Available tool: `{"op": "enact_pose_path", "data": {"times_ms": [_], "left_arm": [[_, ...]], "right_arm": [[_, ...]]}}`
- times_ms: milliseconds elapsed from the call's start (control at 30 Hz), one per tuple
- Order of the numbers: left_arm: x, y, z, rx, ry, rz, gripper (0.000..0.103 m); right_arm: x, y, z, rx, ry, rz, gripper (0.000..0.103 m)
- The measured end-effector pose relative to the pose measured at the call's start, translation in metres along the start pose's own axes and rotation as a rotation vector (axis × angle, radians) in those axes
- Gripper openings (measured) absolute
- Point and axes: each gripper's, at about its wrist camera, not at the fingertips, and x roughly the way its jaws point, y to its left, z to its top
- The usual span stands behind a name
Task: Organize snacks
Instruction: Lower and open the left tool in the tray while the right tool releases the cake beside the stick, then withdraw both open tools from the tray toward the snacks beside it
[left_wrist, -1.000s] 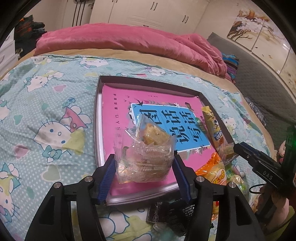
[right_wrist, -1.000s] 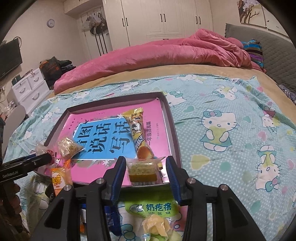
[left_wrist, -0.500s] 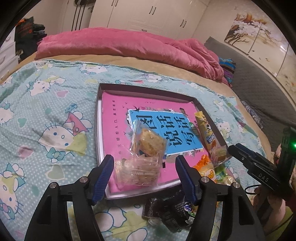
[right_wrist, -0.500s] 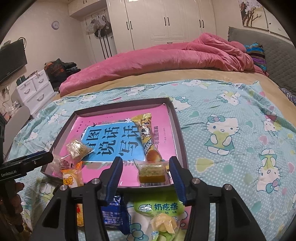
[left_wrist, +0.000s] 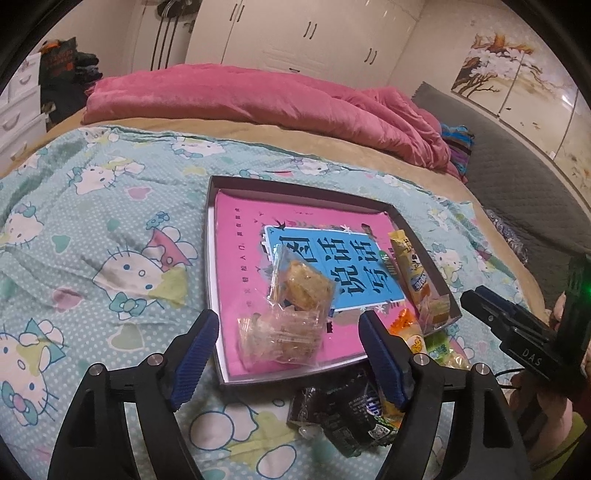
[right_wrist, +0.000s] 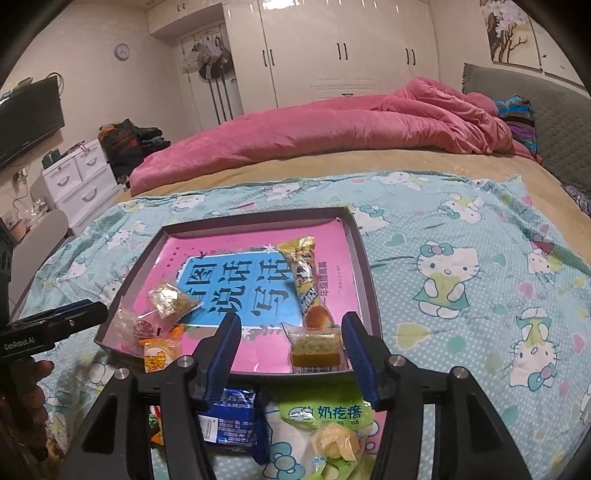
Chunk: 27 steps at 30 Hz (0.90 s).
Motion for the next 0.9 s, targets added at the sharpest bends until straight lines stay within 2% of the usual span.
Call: {"op": "enact_pose_path", "data": {"times_ms": [300,900], "left_arm": [[-0.012,-0.007,-0.006,0.005,0.002,-0.032,0.08],[-0.02,-0.011,-0.013,0.008,0.013,-0.025,0.08]], "right_arm": [[-0.013,0.0,0.004,-0.008,-0.03,0.018,0.061],[-0.027,0.006,0.004,-0.012,-0.047,0.055,0.066]]}}
